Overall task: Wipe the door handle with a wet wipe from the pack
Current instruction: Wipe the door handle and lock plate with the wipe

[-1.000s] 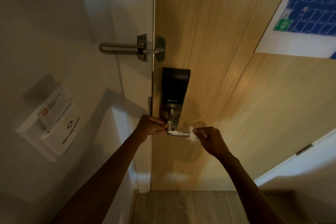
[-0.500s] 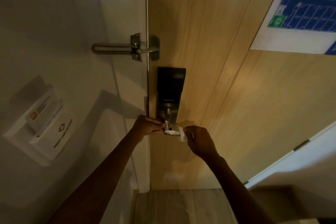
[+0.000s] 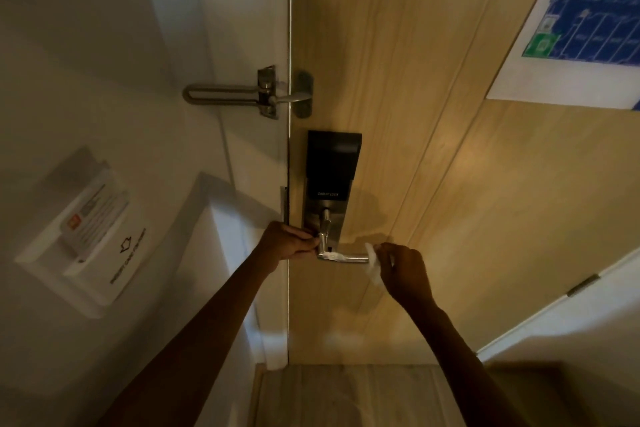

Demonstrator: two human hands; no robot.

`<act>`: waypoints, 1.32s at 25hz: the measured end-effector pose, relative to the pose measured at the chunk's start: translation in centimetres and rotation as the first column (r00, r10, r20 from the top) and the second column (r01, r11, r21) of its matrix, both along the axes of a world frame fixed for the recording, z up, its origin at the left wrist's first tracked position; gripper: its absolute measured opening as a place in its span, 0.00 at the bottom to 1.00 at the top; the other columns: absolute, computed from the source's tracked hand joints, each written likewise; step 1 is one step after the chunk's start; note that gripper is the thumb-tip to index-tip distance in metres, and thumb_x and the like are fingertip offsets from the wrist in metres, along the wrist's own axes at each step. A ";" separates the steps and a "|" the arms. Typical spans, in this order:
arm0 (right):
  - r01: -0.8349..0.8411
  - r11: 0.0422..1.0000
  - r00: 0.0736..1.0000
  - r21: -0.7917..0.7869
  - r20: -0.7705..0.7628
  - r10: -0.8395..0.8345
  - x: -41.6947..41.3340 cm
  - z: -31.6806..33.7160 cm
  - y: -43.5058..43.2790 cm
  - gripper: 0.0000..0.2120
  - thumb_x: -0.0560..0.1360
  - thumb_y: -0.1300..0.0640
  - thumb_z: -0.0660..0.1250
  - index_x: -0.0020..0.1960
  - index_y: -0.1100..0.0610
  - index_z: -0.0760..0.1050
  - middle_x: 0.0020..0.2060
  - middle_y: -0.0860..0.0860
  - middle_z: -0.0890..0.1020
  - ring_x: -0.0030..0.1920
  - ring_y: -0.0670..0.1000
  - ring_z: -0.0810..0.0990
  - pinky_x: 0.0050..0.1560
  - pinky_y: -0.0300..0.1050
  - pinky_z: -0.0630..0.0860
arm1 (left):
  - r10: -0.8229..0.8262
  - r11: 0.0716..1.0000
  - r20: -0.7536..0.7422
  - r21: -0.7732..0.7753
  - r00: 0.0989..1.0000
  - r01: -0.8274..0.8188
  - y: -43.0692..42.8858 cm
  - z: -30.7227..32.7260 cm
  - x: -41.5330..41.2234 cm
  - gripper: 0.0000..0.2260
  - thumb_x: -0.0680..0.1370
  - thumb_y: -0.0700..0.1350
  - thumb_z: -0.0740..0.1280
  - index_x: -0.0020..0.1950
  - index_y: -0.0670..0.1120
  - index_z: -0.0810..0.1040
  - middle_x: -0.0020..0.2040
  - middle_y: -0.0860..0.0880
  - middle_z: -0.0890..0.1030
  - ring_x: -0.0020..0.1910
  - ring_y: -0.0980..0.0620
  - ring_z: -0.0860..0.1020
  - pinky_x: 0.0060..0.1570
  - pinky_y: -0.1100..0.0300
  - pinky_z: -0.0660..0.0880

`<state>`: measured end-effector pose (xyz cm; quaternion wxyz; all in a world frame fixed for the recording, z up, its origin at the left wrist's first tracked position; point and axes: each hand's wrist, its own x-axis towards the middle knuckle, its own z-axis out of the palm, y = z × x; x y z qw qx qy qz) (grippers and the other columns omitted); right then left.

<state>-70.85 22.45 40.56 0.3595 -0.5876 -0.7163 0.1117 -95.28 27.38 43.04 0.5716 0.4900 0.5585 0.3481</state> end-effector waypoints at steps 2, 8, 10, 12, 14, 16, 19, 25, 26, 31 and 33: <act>-0.043 0.999 0.999 0.003 -0.017 0.043 -0.8 -0.2 -0.7 0.12 0.79 0.52 0.61 0.48 0.54 0.82 0.42 0.49 0.85 0.41 0.44 0.81 0.44 0.37 0.75 | -0.001 1.000 0.036 -0.010 0.999 0.001 0.1 -0.1 -0.1 0.11 0.71 0.31 0.71 0.52 0.31 0.80 0.49 0.39 0.83 0.38 0.53 0.85 0.43 0.60 0.82; -0.075 0.997 0.996 0.030 -0.043 0.076 -0.1 -0.6 -2.0 0.13 0.76 0.48 0.68 0.58 0.50 0.80 0.55 0.44 0.83 0.56 0.40 0.79 0.59 0.40 0.75 | -0.019 0.999 0.018 0.042 1.000 0.019 0.1 -0.4 -0.2 0.11 0.71 0.32 0.71 0.52 0.32 0.80 0.52 0.36 0.83 0.44 0.49 0.85 0.47 0.57 0.82; -0.068 0.998 0.991 0.010 -0.117 0.068 -1.2 0.0 -1.8 0.12 0.74 0.50 0.70 0.57 0.51 0.81 0.53 0.44 0.84 0.52 0.39 0.80 0.54 0.39 0.77 | -0.005 1.000 0.043 0.025 0.999 0.004 0.0 -0.3 -0.2 0.11 0.70 0.32 0.72 0.52 0.33 0.81 0.51 0.37 0.83 0.44 0.48 0.85 0.45 0.59 0.82; -0.050 0.999 0.985 -0.007 -0.166 0.048 -1.6 0.4 -1.5 0.11 0.73 0.52 0.72 0.55 0.51 0.82 0.50 0.43 0.84 0.48 0.39 0.81 0.49 0.37 0.77 | 0.005 1.000 0.056 0.008 0.998 -0.006 -0.1 -0.2 -0.1 0.11 0.70 0.32 0.72 0.52 0.33 0.81 0.50 0.37 0.84 0.41 0.50 0.85 0.43 0.60 0.82; -0.083 0.996 0.989 -0.039 -0.126 0.077 -1.0 0.6 -1.0 0.11 0.73 0.50 0.71 0.54 0.50 0.82 0.50 0.44 0.85 0.47 0.40 0.81 0.49 0.37 0.77 | 0.001 1.000 0.042 0.009 0.999 -0.002 -0.1 -0.2 0.0 0.11 0.70 0.32 0.72 0.52 0.32 0.81 0.51 0.37 0.84 0.42 0.50 0.85 0.43 0.59 0.82; -0.133 0.989 0.991 -0.072 -0.045 0.130 -0.7 0.7 -0.8 0.13 0.75 0.47 0.68 0.58 0.49 0.81 0.53 0.46 0.84 0.51 0.41 0.81 0.52 0.40 0.77 | -0.002 1.000 0.047 0.016 0.999 0.001 -0.1 -0.3 -0.1 0.11 0.70 0.32 0.72 0.52 0.32 0.81 0.51 0.36 0.83 0.44 0.47 0.85 0.46 0.56 0.82; -0.205 0.977 0.960 -0.052 0.184 0.211 -1.4 0.5 -0.9 0.17 0.78 0.46 0.62 0.64 0.51 0.76 0.59 0.48 0.81 0.59 0.47 0.77 0.57 0.40 0.71 | 0.007 1.000 0.066 0.013 0.998 -0.007 0.0 -0.3 -0.1 0.11 0.70 0.31 0.72 0.52 0.32 0.80 0.52 0.36 0.83 0.41 0.50 0.85 0.45 0.57 0.82; -0.277 0.959 0.862 0.057 0.456 0.222 -2.3 1.0 -0.5 0.16 0.76 0.55 0.69 0.62 0.58 0.77 0.47 0.54 0.84 0.45 0.53 0.82 0.47 0.42 0.75 | 0.016 1.000 0.047 0.017 0.999 -0.017 0.1 -0.5 -0.1 0.10 0.71 0.31 0.71 0.51 0.32 0.80 0.52 0.36 0.83 0.36 0.55 0.85 0.43 0.59 0.82; -0.291 0.954 0.838 0.066 0.499 0.221 -2.5 1.0 -0.4 0.16 0.74 0.56 0.70 0.61 0.58 0.77 0.44 0.54 0.84 0.41 0.53 0.82 0.45 0.43 0.77 | 0.021 1.000 0.041 0.016 0.999 -0.021 0.1 -0.5 -0.1 0.10 0.70 0.31 0.72 0.51 0.32 0.80 0.52 0.35 0.83 0.36 0.55 0.85 0.43 0.58 0.82; -0.264 0.964 0.815 0.028 0.541 0.207 0.9 2.2 -0.1 0.11 0.74 0.57 0.71 0.56 0.54 0.79 0.39 0.51 0.83 0.37 0.52 0.80 0.38 0.39 0.67 | 0.012 1.000 0.061 0.018 0.998 -0.013 0.0 -0.5 -0.2 0.12 0.70 0.32 0.72 0.52 0.31 0.80 0.50 0.36 0.83 0.38 0.52 0.85 0.42 0.59 0.82; -0.257 0.965 0.797 0.047 0.576 0.184 0.5 2.0 -0.2 0.11 0.73 0.57 0.71 0.56 0.55 0.79 0.40 0.52 0.83 0.39 0.52 0.80 0.40 0.40 0.71 | 0.019 1.000 0.067 0.021 0.998 -0.020 0.0 -0.5 -0.2 0.12 0.70 0.32 0.72 0.52 0.31 0.80 0.50 0.37 0.83 0.39 0.52 0.85 0.42 0.59 0.82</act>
